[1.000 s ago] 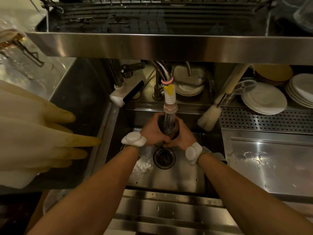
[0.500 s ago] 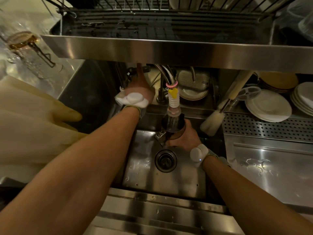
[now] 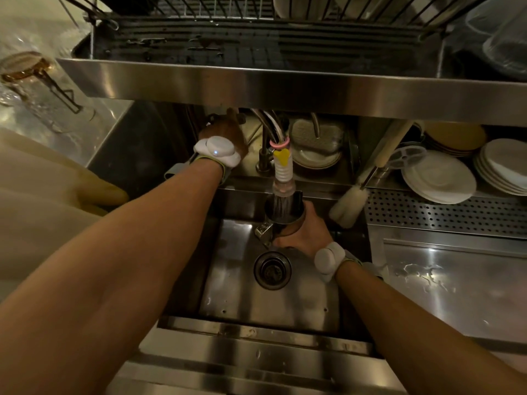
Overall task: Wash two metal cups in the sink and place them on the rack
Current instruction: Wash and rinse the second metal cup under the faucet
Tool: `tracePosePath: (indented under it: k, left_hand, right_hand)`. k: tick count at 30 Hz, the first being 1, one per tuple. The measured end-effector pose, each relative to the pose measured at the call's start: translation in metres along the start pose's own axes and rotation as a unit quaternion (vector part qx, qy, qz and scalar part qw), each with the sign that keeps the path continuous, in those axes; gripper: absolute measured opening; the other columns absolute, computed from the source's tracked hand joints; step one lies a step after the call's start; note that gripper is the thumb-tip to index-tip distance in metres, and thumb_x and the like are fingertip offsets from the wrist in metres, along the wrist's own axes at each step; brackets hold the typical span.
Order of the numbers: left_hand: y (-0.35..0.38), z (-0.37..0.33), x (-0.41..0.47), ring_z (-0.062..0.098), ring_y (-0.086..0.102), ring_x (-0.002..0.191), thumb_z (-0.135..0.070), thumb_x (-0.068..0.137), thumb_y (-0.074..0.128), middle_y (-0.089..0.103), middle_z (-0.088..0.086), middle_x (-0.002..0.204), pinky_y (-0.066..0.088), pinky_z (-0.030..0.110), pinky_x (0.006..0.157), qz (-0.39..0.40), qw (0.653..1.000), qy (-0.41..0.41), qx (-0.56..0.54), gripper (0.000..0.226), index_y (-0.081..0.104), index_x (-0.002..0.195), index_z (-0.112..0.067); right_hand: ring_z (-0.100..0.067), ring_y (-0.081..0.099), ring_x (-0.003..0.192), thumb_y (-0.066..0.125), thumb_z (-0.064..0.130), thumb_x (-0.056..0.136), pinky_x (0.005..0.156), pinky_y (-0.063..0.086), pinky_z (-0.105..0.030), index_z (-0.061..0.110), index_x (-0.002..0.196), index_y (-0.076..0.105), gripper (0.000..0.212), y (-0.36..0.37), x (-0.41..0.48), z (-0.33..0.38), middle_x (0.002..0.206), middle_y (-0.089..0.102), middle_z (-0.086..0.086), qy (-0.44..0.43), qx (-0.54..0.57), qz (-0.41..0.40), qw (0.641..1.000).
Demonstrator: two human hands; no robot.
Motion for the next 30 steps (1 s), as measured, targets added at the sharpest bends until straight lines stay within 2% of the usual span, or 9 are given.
tracePosePath:
  k: [3,6,8,11,15,22,24,26,30]
  left_hand:
    - [0.002,-0.001,-0.002,0.039,0.05,0.122,-0.033,0.085,0.06,0.05,0.018,0.136,0.044,0.04,0.094,0.006,1.0,-0.016,0.009,0.067,0.03,0.141,-0.011]
    - [0.002,0.002,-0.002,0.038,0.052,0.117,-0.03,0.079,0.063,0.054,0.015,0.127,0.044,0.041,0.09,-0.012,1.0,-0.027,-0.011,0.05,0.042,0.123,-0.017]
    - [0.005,0.003,-0.003,0.039,0.051,0.117,-0.028,0.078,0.063,0.053,0.016,0.126,0.044,0.042,0.09,-0.017,1.0,-0.023,-0.003,0.048,0.042,0.12,-0.016]
    - [0.009,0.005,-0.005,0.04,0.049,0.118,-0.029,0.08,0.061,0.051,0.017,0.127,0.042,0.042,0.092,-0.017,1.0,-0.016,0.011,0.049,0.04,0.122,-0.013]
    - [0.012,0.005,-0.006,0.041,0.046,0.121,-0.027,0.08,0.062,0.05,0.02,0.129,0.041,0.045,0.095,-0.01,0.999,-0.017,0.026,0.056,0.038,0.127,-0.01]
    - [0.009,0.004,-0.016,0.042,0.049,0.12,-0.021,0.08,0.062,0.053,0.021,0.13,0.041,0.045,0.098,0.002,1.0,-0.022,-0.005,0.069,0.029,0.139,-0.014]
    - [0.014,0.003,-0.028,0.041,0.048,0.124,-0.019,0.085,0.058,0.05,0.021,0.136,0.041,0.045,0.103,0.011,0.999,-0.027,-0.028,0.072,0.023,0.147,-0.01]
    - [0.024,0.003,-0.048,0.043,0.049,0.123,-0.022,0.089,0.053,0.049,0.025,0.135,0.042,0.046,0.102,0.006,0.998,-0.02,-0.052,0.062,0.03,0.142,0.0]
    - [0.051,0.013,-0.086,0.041,0.052,0.119,-0.027,0.082,0.057,0.055,0.017,0.132,0.046,0.049,0.097,0.024,0.983,-0.075,-0.167,0.064,0.032,0.139,-0.014]
  right_hand:
    - [-0.006,0.048,0.101,0.09,0.022,0.055,0.085,0.039,-0.02,0.014,0.141,0.028,0.106,0.003,0.0,0.001,0.126,0.057,0.001,-0.004,0.002,0.007,1.0]
    - [-0.006,0.049,0.102,0.09,0.021,0.056,0.084,0.039,-0.019,0.015,0.14,0.028,0.105,0.005,-0.001,0.002,0.117,0.054,0.007,-0.005,0.011,0.011,1.0]
    - [-0.006,0.05,0.101,0.089,0.021,0.056,0.083,0.039,-0.019,0.015,0.14,0.028,0.104,0.006,-0.001,0.002,0.118,0.055,0.006,-0.004,0.009,0.012,1.0]
    - [-0.008,0.051,0.103,0.089,0.02,0.056,0.086,0.04,-0.02,0.014,0.14,0.028,0.104,0.008,0.0,0.002,0.126,0.057,-0.001,0.002,0.005,0.016,1.0]
    - [-0.011,0.054,0.105,0.09,0.021,0.055,0.086,0.041,-0.022,0.015,0.139,0.029,0.104,0.01,0.001,0.004,0.126,0.058,-0.002,0.005,0.003,0.016,1.0]
    - [-0.007,0.052,0.099,0.09,0.023,0.053,0.082,0.042,-0.021,0.018,0.137,0.031,0.103,0.01,-0.003,0.001,0.109,0.052,0.013,0.014,0.005,0.015,1.0]
    - [-0.012,0.053,0.104,0.089,0.026,0.051,0.083,0.044,-0.023,0.019,0.135,0.033,0.102,0.011,-0.002,-0.002,0.111,0.051,0.011,0.027,-0.018,0.025,0.999]
    - [-0.02,0.049,0.114,0.087,0.035,0.049,0.091,0.048,-0.032,0.019,0.133,0.035,0.1,0.009,-0.002,-0.004,0.119,0.05,0.004,0.036,-0.095,0.038,0.994]
    - [-0.027,0.052,0.114,0.086,0.031,0.05,0.096,0.049,-0.043,0.014,0.132,0.036,0.097,0.002,-0.007,-0.004,0.125,0.051,-0.006,0.06,-0.214,0.071,0.972]
Point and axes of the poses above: each hand's wrist, its own x-axis towards the middle knuckle, its own y-axis out of the palm, z = x × y, the point moved 6 cm from there along x, towards the middle knuckle
